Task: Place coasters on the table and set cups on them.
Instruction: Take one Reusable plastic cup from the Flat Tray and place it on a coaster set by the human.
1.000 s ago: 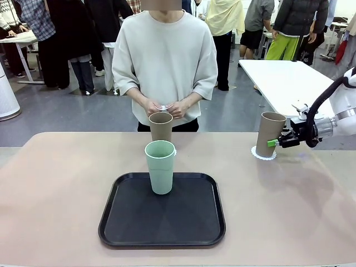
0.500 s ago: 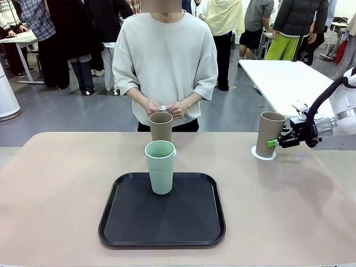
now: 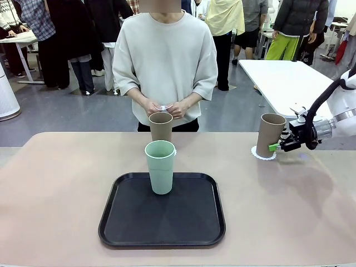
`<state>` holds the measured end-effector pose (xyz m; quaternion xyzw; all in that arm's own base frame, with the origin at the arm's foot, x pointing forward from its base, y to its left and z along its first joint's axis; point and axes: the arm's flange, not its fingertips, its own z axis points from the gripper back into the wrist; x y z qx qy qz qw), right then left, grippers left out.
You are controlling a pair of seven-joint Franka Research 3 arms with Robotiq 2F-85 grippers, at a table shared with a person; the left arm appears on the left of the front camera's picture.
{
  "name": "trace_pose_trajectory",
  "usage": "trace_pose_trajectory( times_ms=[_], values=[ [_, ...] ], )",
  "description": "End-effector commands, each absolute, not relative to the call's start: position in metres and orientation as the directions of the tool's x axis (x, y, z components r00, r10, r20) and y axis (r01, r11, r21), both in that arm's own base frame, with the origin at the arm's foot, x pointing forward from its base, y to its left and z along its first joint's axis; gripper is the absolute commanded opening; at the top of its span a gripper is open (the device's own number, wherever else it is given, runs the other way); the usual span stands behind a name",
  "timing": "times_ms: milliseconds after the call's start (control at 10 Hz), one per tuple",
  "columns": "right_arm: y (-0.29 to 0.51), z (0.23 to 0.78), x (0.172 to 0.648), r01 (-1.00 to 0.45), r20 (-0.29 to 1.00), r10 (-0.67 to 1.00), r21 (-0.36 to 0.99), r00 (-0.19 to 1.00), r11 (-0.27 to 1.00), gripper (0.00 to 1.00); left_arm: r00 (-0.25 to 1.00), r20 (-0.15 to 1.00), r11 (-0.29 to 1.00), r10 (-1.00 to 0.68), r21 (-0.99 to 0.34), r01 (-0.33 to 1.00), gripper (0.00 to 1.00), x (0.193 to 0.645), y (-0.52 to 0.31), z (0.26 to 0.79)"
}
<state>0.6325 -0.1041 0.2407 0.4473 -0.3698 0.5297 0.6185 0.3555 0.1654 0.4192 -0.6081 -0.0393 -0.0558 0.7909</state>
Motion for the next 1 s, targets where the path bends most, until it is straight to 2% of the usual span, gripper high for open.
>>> trace_pose_trajectory(
  times_ms=[0,900],
  values=[
    [-0.103,0.241,0.638,-0.984,0.919,0.352,0.176,0.178,0.038,1.0,0.99,0.136,0.246,-0.04,-0.959,0.142,1.0,0.354,0.166,0.421],
    [-0.118,0.248,0.635,-0.975,0.871,0.439,0.217,0.22,0.058,1.0,0.99,0.136,0.246,-0.04,-0.959,0.142,1.0,0.354,0.166,0.421]
  ],
)
